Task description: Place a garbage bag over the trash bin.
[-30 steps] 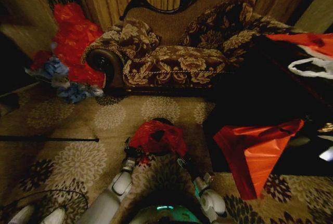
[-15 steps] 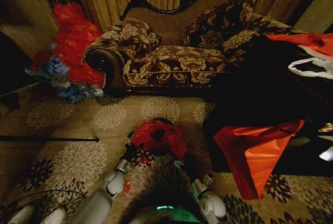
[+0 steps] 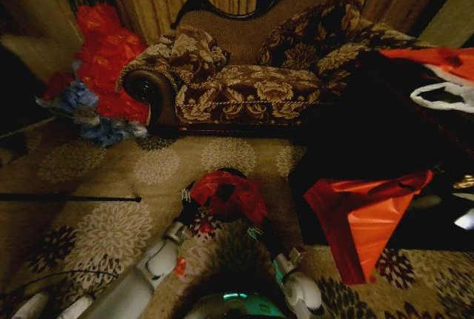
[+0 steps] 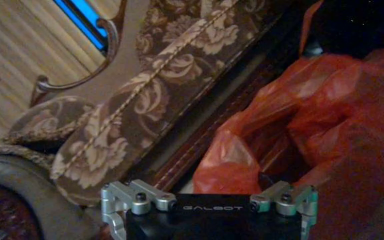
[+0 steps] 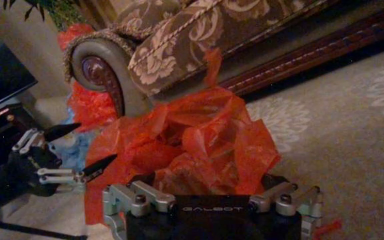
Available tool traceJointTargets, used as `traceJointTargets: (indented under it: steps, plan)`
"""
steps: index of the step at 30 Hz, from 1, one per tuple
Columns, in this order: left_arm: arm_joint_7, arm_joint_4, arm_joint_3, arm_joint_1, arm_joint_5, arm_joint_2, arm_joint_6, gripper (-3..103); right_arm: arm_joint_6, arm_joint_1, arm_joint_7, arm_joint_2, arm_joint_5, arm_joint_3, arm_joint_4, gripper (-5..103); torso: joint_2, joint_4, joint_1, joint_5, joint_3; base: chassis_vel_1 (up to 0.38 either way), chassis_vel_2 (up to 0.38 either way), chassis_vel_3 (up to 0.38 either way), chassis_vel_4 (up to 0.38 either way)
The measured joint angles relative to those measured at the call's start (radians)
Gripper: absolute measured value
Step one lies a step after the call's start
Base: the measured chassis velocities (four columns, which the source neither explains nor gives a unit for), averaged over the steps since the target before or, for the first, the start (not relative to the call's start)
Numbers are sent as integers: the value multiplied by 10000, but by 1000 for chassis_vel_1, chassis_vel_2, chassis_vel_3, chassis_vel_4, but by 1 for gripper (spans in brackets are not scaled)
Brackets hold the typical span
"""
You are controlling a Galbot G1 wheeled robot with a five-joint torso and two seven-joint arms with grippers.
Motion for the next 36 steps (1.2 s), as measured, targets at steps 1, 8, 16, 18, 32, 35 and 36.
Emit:
traceJointTargets:
  steps: [1,8,16,18,32,35,36]
  plan:
    - [153,-125,87,11,-32,53,164,100,-16,-2,12,-39,3,5,6,100,0,-3,0,-8,0,0,0,0,0]
    - [550,-168,41,191,12,258,272,100,13,-54,17,-72,17,87,-8,100,0,-1,0,-2,0,0,0,0,0]
    - [703,123,-5,-248,-243,118,486,102,32,-29,22,-20,10,82,-62,100,0,-2,0,-3,-1,0,0,0,0]
    - [735,116,-14,-281,-284,111,510,102,32,-29,23,-26,6,91,-75,100,0,-3,0,-3,-1,0,0,0,0]
    - [710,409,-281,-629,-990,165,582,65,40,-106,112,-85,-6,109,110,100,0,-2,-1,-3,-1,0,0,0,0]
    - [737,593,-290,-866,-1194,122,618,57,80,-176,148,-162,-73,166,363,100,0,-1,0,-3,0,0,0,0,0]
    - [754,628,-274,-1002,-1290,87,649,57,116,-249,159,-236,-110,188,544,100,0,-1,0,-3,0,0,0,0,0]
